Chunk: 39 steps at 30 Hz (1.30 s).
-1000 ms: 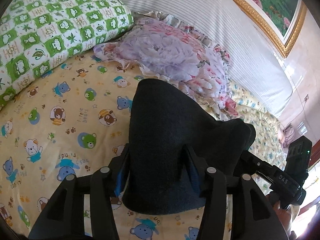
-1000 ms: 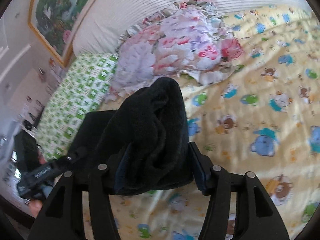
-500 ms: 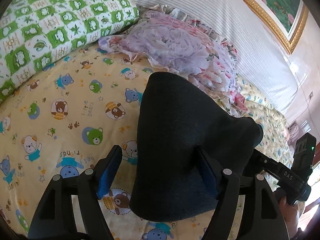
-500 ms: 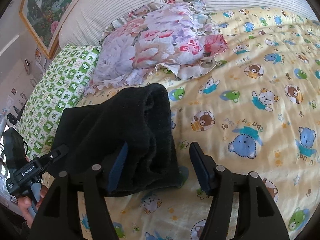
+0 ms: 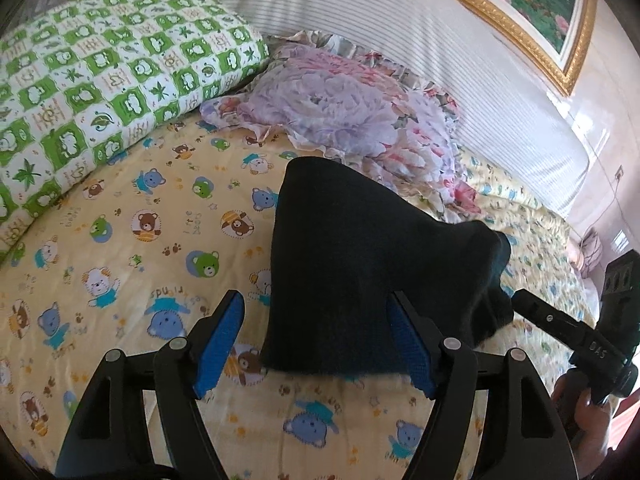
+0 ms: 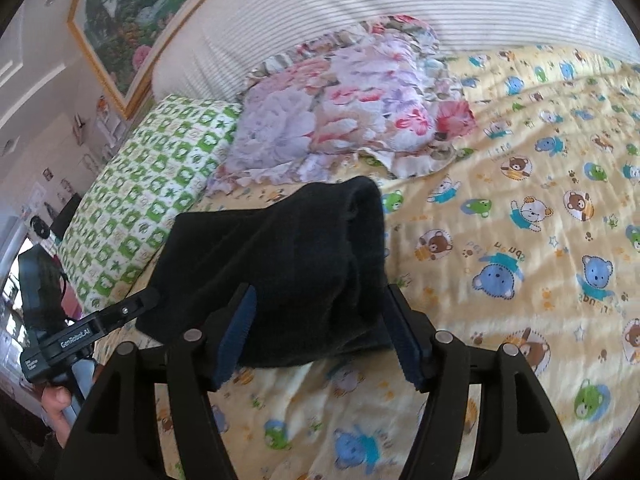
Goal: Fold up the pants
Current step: 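Lower the folded pants onto the quilt and open both grippers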
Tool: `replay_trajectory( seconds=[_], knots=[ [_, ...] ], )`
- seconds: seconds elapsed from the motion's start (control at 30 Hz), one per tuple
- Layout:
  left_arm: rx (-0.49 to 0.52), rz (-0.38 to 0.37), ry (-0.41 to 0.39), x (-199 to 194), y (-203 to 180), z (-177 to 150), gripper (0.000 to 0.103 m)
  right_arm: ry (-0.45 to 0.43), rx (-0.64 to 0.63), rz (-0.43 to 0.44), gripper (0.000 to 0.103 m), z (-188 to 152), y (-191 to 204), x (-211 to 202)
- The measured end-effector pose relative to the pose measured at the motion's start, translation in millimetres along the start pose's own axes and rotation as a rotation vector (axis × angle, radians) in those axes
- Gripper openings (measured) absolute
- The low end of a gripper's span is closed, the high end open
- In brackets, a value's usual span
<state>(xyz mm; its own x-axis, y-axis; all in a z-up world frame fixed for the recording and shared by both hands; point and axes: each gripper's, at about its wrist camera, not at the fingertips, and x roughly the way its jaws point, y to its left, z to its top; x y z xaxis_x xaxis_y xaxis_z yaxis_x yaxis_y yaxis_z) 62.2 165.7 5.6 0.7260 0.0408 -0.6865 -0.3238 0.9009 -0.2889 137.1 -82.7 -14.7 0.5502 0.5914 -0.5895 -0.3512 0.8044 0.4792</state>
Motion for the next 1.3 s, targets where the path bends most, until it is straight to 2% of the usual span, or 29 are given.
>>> replay_trajectory(
  seconds=[0.1,0.27,0.43,0.93,1.3],
  knots=[
    [0.028,0.006,-0.002,-6.3,-3.6,-6.6,0.075,-0.002,-0.024,0.006,0.077,-6.1,8.5,-7.0],
    [0.056,0.005,0.002,-12.4,-8.4,-15.2,0.076,0.001,-0.063,-0.002,0.078,-14.1,18.2,-15.0],
    [0.068,0.004,0.005,-17.5,-10.7,-20.8,0.077,0.011,-0.098,-0.006,0.085,-22.6,25.7,-21.3],
    [0.094,0.028,0.006,-31.6,-11.5,-36.9,0.08,0.039,-0.175,-0.014,0.088,-38.9,45.8,-25.4],
    [0.154,0.102,-0.026,-50.7,-16.7,-48.1,0.08,0.045,-0.273,0.008,0.093,-54.0,67.0,-31.3]
  ],
)
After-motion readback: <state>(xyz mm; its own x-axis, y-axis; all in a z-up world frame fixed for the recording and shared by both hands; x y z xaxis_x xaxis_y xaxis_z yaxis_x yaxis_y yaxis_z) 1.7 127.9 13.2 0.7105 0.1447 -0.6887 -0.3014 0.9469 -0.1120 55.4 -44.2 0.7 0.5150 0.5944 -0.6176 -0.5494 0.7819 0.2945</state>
